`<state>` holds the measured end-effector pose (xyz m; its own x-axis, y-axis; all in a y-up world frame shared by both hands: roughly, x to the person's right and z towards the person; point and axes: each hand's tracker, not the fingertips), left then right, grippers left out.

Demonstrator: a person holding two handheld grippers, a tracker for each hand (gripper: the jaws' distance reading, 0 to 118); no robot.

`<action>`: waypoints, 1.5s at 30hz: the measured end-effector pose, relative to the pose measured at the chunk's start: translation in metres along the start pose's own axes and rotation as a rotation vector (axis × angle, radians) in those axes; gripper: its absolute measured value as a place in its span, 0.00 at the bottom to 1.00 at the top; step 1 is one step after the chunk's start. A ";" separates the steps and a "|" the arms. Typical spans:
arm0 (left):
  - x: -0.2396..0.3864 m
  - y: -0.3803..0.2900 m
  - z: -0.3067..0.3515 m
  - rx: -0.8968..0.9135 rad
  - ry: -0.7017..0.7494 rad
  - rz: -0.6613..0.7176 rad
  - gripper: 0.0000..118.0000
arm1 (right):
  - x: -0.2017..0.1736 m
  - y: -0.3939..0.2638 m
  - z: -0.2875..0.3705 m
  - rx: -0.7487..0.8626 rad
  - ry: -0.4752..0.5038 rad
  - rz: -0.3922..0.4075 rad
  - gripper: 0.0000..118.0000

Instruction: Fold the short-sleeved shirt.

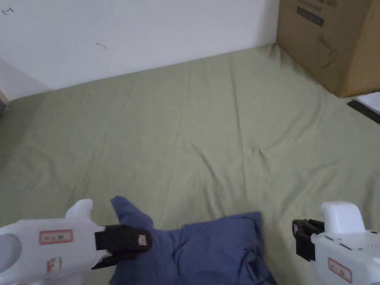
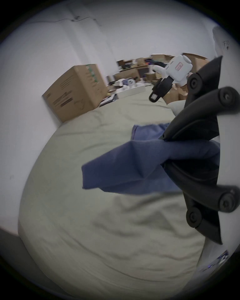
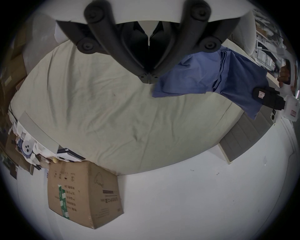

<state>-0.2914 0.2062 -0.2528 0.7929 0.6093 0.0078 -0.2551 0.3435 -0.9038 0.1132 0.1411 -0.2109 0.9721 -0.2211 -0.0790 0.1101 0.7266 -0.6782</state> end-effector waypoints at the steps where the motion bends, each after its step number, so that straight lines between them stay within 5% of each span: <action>1: 0.014 0.001 -0.011 -0.026 -0.008 -0.036 0.08 | 0.005 -0.001 0.002 0.003 -0.002 -0.009 0.00; 7: 0.064 0.001 -0.121 -0.221 -0.028 -0.100 0.09 | 0.030 -0.012 0.004 -0.014 -0.043 -0.051 0.00; 9: 0.075 -0.005 -0.154 -0.301 0.015 -0.144 0.27 | 0.036 -0.017 0.006 -0.026 -0.057 -0.062 0.00; 11: 0.077 -0.010 -0.172 -0.339 0.004 -0.162 0.69 | 0.042 -0.022 0.008 -0.035 -0.061 -0.075 0.00; 12: 0.078 -0.012 -0.176 -0.343 -0.016 -0.157 0.80 | 0.044 -0.023 0.009 -0.041 -0.069 -0.080 0.00; 16: 0.075 -0.009 -0.162 -0.319 -0.064 -0.109 0.81 | 0.050 -0.024 0.011 -0.040 -0.065 -0.110 0.00; 21: 0.054 0.000 -0.123 -0.170 0.017 -0.069 0.59 | 0.043 -0.019 0.010 -0.023 -0.063 -0.079 0.00; 24: 0.044 -0.005 -0.114 -0.150 0.035 -0.038 0.06 | 0.038 -0.020 0.004 -0.030 -0.046 -0.075 0.00; 25: 0.041 -0.007 -0.113 -0.143 0.034 -0.034 0.01 | 0.036 -0.020 0.002 -0.033 -0.045 -0.074 0.00; 42: 0.068 -0.046 -0.225 -0.344 -0.119 0.006 0.00 | 0.036 -0.024 0.007 -0.062 -0.059 -0.044 0.00; 45: 0.071 -0.042 -0.218 -0.323 -0.101 -0.097 0.00 | 0.031 -0.022 0.008 -0.066 -0.059 -0.035 0.00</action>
<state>-0.1035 0.0796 -0.3079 0.7420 0.6581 0.1279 0.0199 0.1690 -0.9854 0.1428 0.1233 -0.1927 0.9786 -0.2056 -0.0120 0.1328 0.6744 -0.7264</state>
